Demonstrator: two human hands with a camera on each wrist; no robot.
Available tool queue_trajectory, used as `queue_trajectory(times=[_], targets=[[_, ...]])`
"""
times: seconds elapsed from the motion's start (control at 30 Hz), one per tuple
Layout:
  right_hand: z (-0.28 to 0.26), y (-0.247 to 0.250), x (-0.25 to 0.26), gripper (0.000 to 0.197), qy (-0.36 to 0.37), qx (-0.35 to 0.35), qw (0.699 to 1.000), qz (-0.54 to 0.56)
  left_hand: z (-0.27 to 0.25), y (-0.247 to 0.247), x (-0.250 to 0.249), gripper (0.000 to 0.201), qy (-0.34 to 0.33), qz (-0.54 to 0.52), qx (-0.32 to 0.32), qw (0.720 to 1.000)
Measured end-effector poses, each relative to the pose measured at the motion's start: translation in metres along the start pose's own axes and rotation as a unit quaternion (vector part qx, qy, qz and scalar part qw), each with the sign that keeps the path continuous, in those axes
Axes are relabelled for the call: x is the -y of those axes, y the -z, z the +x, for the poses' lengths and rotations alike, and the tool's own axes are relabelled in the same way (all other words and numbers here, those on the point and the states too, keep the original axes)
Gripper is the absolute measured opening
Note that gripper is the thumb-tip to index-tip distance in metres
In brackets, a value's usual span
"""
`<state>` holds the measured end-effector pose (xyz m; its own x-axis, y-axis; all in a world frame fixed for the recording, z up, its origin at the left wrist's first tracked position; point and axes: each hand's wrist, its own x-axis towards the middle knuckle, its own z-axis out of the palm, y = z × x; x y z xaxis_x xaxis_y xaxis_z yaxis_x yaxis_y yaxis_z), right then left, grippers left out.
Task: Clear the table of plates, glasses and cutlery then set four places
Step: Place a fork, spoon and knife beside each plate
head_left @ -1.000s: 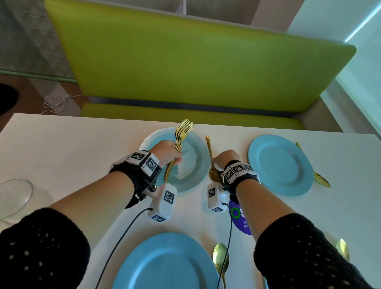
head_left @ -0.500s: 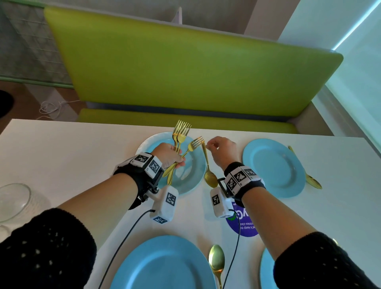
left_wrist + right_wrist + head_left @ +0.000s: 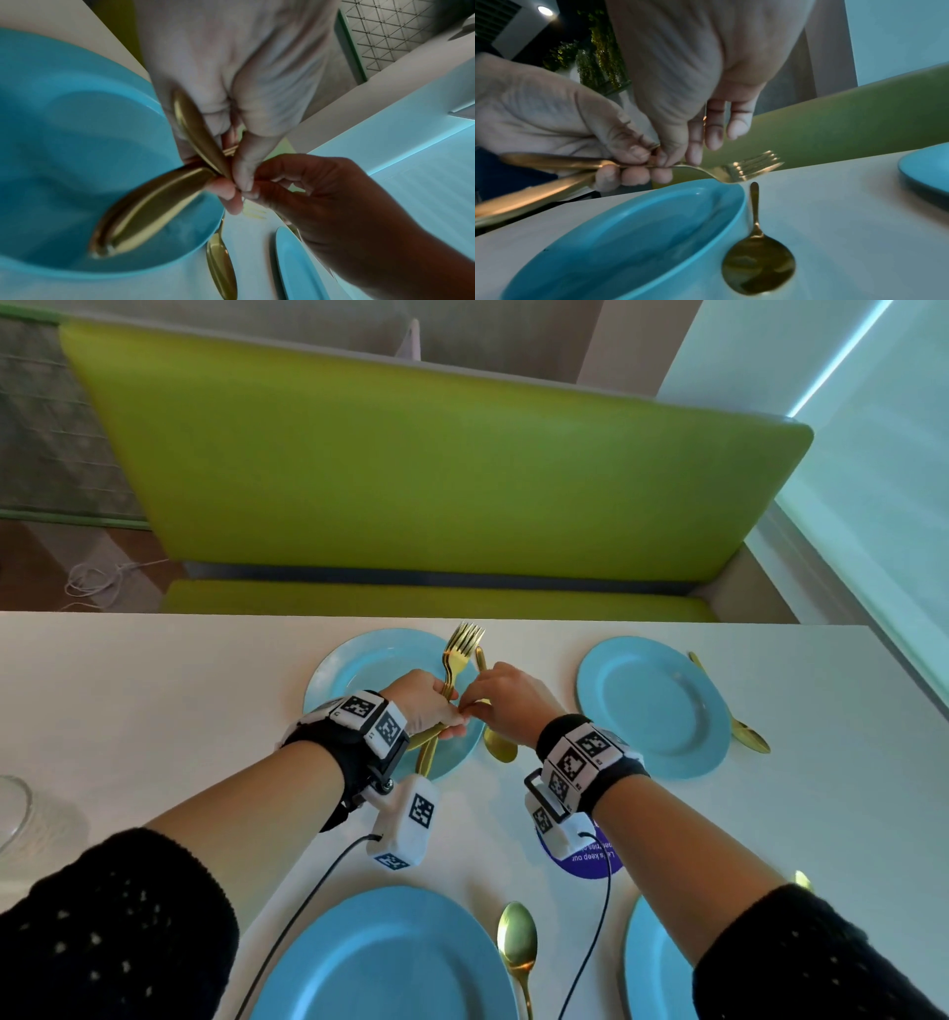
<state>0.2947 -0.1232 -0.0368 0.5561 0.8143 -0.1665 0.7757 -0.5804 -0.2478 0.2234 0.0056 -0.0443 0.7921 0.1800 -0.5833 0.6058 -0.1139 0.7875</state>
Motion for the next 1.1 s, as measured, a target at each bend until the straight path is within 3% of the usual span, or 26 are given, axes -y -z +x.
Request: queue_trajectory(times=[0.2, 0.27, 0.37, 0.47, 0.57, 0.73, 0.83, 0.97, 1.1], targets=[[-0.010, 0.001, -0.033, 0.019, -0.048, -0.003, 0.998, 0.038, 0.011, -0.007, -0.008, 0.018, 0.010, -0.065, -0.038, 0.997], [-0.013, 0.000, -0.051, 0.018, -0.118, -0.025, 0.991, 0.064, 0.016, -0.005, -0.009, 0.025, 0.007, -0.077, -0.066, 0.995], [-0.014, -0.005, -0.078, 0.017, -0.269, -0.036, 0.954, 0.123, 0.023, -0.002, -0.010, 0.030, 0.012, -0.099, -0.102, 0.990], [-0.012, -0.011, -0.089, 0.026, -0.344, 0.003, 0.933, 0.109, 0.026, -0.001, -0.013, 0.031, 0.015, -0.117, -0.114, 0.986], [-0.009, -0.019, -0.093, 0.033, -0.382, 0.030, 0.921, 0.070, 0.028, -0.004, -0.013, 0.028, 0.020, -0.112, -0.110, 0.987], [0.001, -0.033, -0.100, 0.018, -0.436, 0.036, 0.896, 0.074, 0.030, -0.008, -0.013, 0.030, 0.031, -0.112, -0.097, 0.989], [0.004, -0.038, -0.102, 0.024, -0.453, 0.013, 0.887, 0.085, 0.031, -0.008, -0.012, 0.030, 0.033, -0.113, -0.092, 0.989], [0.006, -0.037, -0.100, 0.012, -0.484, -0.044, 0.863, 0.137, 0.033, -0.005, -0.012, 0.027, 0.033, -0.117, -0.099, 0.988], [0.004, -0.039, -0.103, 0.035, -0.521, -0.086, 0.828, 0.187, 0.032, -0.002, -0.011, 0.024, 0.031, -0.117, -0.109, 0.987]])
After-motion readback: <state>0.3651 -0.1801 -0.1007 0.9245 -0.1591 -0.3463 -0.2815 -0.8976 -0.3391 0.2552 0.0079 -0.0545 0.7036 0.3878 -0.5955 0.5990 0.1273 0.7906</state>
